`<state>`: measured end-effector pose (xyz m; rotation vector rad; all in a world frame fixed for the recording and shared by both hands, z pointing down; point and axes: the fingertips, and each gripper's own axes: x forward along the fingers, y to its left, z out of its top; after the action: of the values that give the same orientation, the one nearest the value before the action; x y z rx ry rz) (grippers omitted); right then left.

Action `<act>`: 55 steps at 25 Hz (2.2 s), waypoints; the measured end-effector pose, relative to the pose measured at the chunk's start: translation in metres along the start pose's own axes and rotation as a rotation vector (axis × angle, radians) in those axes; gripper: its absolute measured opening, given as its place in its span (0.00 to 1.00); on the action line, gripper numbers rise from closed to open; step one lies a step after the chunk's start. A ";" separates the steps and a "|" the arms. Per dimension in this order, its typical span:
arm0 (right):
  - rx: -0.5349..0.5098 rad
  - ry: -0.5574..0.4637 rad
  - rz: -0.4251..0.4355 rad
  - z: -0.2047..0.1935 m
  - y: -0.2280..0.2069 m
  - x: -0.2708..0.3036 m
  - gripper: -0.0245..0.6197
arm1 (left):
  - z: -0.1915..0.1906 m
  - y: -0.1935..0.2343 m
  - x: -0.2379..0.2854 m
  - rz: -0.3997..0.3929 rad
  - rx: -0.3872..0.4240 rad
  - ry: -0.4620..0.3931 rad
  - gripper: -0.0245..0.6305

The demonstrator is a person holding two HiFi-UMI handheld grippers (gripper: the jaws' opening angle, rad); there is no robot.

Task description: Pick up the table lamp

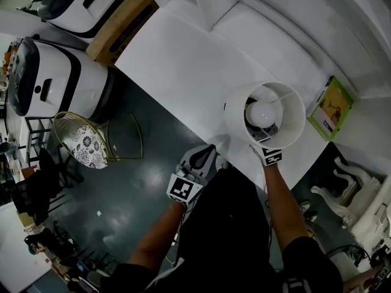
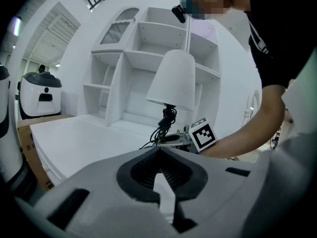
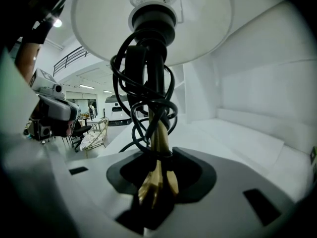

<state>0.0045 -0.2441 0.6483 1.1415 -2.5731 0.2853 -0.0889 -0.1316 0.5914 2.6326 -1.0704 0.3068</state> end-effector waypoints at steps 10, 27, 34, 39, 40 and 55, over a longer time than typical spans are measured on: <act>0.017 0.027 0.005 0.001 0.001 -0.001 0.25 | 0.005 0.003 -0.009 0.020 0.008 -0.010 0.07; 0.024 0.002 0.020 0.026 0.005 -0.015 0.24 | 0.020 0.001 -0.015 0.036 0.004 -0.027 0.07; 0.026 -0.002 0.019 0.038 0.002 -0.029 0.24 | 0.037 0.002 -0.024 0.068 -0.047 -0.049 0.07; 0.010 -0.012 0.018 0.057 0.002 -0.039 0.24 | 0.053 0.005 -0.030 0.094 -0.057 -0.084 0.07; 0.006 -0.012 0.018 0.060 0.002 -0.040 0.24 | 0.055 0.005 -0.031 0.098 -0.059 -0.084 0.07; -0.019 -0.004 0.043 0.081 0.017 -0.065 0.24 | 0.076 -0.009 -0.033 0.081 0.000 -0.107 0.07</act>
<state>0.0171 -0.2133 0.5483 1.0829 -2.6009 0.2672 -0.0991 -0.1295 0.5085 2.6362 -1.2137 0.1848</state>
